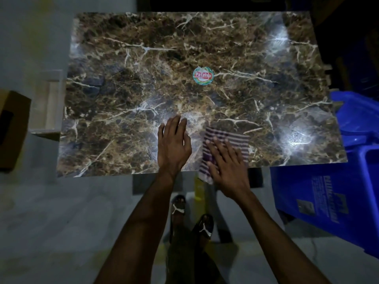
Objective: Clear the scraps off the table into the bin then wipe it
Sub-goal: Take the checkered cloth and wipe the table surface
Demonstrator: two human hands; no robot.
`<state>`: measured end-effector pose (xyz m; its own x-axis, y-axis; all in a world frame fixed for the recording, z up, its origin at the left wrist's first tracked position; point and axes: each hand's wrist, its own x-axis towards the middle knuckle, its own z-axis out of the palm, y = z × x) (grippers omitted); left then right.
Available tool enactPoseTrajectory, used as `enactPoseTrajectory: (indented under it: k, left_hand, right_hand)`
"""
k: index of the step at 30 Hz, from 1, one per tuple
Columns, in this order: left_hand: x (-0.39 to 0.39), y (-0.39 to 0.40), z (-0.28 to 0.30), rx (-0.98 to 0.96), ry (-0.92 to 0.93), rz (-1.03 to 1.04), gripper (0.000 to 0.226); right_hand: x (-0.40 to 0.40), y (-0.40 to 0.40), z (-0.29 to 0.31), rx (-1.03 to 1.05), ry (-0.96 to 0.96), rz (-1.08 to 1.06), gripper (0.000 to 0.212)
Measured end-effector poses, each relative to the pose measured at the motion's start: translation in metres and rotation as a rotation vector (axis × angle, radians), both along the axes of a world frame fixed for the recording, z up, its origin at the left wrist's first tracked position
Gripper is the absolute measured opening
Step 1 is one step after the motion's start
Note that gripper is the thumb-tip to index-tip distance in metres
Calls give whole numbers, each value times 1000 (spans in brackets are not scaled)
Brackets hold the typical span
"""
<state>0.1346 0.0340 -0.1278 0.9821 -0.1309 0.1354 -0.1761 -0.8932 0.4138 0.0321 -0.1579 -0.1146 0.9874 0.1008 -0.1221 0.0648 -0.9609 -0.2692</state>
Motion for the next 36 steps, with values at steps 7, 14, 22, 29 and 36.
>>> enactPoseTrajectory:
  k: [7, 14, 22, 29, 36]
  left_hand:
    - [-1, 1, -1, -1, -45, 11, 45]
    - [0, 2, -3, -120, -40, 20, 42]
    - [1, 2, -5, -189, -71, 45, 40]
    - [6, 9, -8, -327, -78, 214, 43]
    - [4, 7, -7, -233, -53, 189, 41]
  right_hand:
    - [69, 3, -6, -1, -27, -193, 64]
    - [17, 37, -4, 32, -52, 58, 59]
    - [31, 9, 6, 70, 10, -76, 59]
    - [63, 59, -2, 48, -45, 89, 59]
    - [28, 10, 4, 47, -18, -13, 57]
